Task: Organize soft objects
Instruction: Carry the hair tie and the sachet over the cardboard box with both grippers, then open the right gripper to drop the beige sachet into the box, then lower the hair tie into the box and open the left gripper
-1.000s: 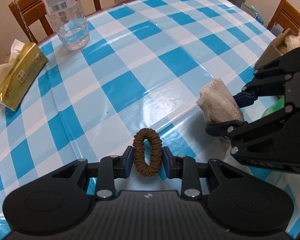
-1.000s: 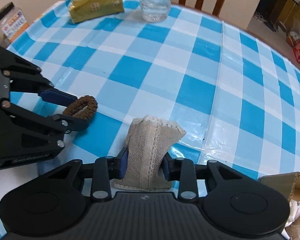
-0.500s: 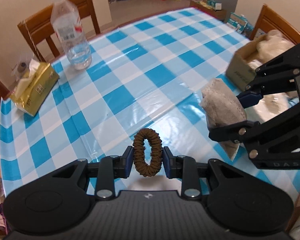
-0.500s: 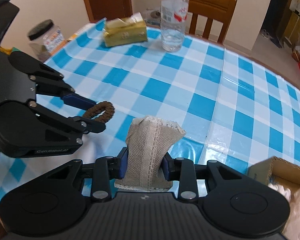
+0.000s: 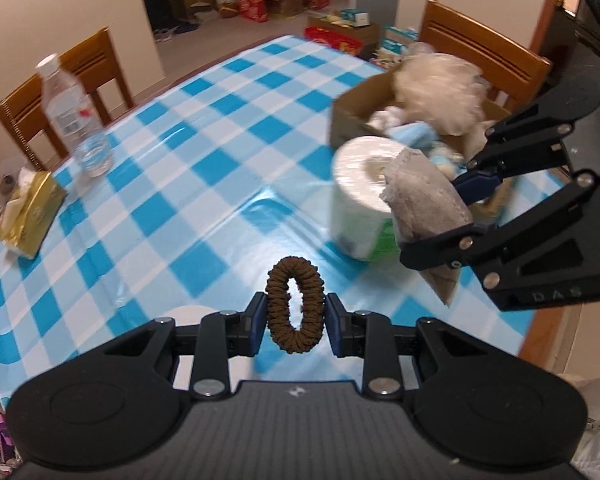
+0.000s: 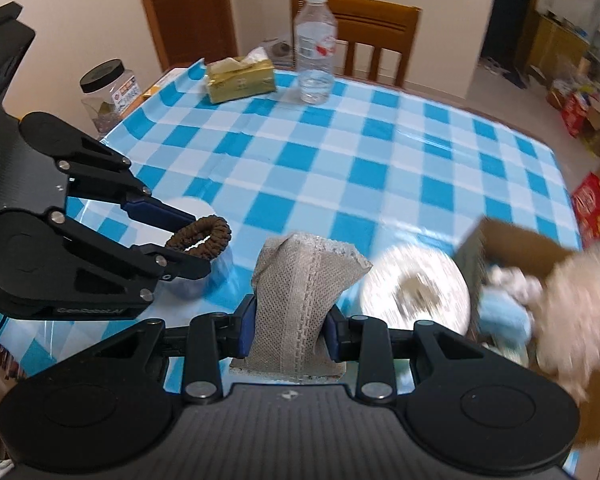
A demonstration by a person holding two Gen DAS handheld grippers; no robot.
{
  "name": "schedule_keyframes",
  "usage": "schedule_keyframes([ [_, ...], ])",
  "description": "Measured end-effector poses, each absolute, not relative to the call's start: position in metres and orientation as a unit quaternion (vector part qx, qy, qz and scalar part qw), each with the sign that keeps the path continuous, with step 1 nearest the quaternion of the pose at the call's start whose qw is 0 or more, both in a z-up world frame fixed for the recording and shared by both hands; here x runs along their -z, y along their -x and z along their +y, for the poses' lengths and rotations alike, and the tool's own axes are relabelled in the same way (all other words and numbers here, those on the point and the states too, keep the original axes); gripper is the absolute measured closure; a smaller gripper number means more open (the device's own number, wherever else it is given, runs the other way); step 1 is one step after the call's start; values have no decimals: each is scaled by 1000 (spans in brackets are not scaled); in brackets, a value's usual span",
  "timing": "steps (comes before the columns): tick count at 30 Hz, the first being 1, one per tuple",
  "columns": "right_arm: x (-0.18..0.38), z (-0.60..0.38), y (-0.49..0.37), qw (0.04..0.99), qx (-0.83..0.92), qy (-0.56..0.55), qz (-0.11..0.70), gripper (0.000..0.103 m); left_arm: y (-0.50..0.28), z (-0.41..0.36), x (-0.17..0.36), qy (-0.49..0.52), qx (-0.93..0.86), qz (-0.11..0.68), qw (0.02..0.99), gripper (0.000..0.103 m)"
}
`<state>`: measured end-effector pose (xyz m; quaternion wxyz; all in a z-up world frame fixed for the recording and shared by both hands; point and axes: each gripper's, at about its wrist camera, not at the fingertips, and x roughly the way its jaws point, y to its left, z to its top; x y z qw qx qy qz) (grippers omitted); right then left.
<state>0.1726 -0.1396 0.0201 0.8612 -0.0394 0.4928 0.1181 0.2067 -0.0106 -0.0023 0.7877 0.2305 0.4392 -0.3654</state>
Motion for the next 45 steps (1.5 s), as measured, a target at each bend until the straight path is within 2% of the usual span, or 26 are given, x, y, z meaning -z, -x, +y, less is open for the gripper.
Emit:
schedule_keyframes([
  [10, -20, -236, -124, 864, -76, 34, 496, 64, -166, -78, -6, -237, 368, 434, 787, 74],
  [19, -7, -308, -132, 861, -70, 45, 502, 63, -157, -146, 1, -221, 360, 437, 794, 74],
  [20, -5, -313, -134, 861, -76, 41, 501, 61, -156, -153, 1, -220, 359, 438, 794, 74],
  [21, -3, -317, -136, 862, -84, 39, 498, 51, -157, -159, 2, -220, 357, 438, 795, 74],
  [22, -2, -321, -136, 864, -89, 38, 494, 35, -158, -164, 3, -220, 356, 439, 795, 74],
  [23, -2, -323, -137, 867, -93, 37, 488, 26, -158, -170, 3, -221, 354, 438, 796, 74],
  [24, -1, -325, -138, 870, -98, 34, 483, 12, -159, -175, 3, -221, 352, 438, 797, 74],
  [25, -1, -329, -139, 872, -104, 30, 477, 8, -160, -180, 3, -222, 350, 437, 798, 74],
  [30, 3, -342, -138, 875, -112, 26, 470, 1, -172, -204, 5, -223, 344, 437, 801, 73],
  [42, 18, -378, -122, 880, -67, -14, 471, 0, -223, -263, 22, -208, 340, 428, 811, 69],
  [43, 18, -379, -121, 881, -64, -14, 469, 0, -229, -268, 25, -210, 334, 423, 816, 66],
  [45, 17, -380, -120, 884, -57, -12, 465, 0, -239, -275, 30, -206, 321, 412, 827, 36],
])
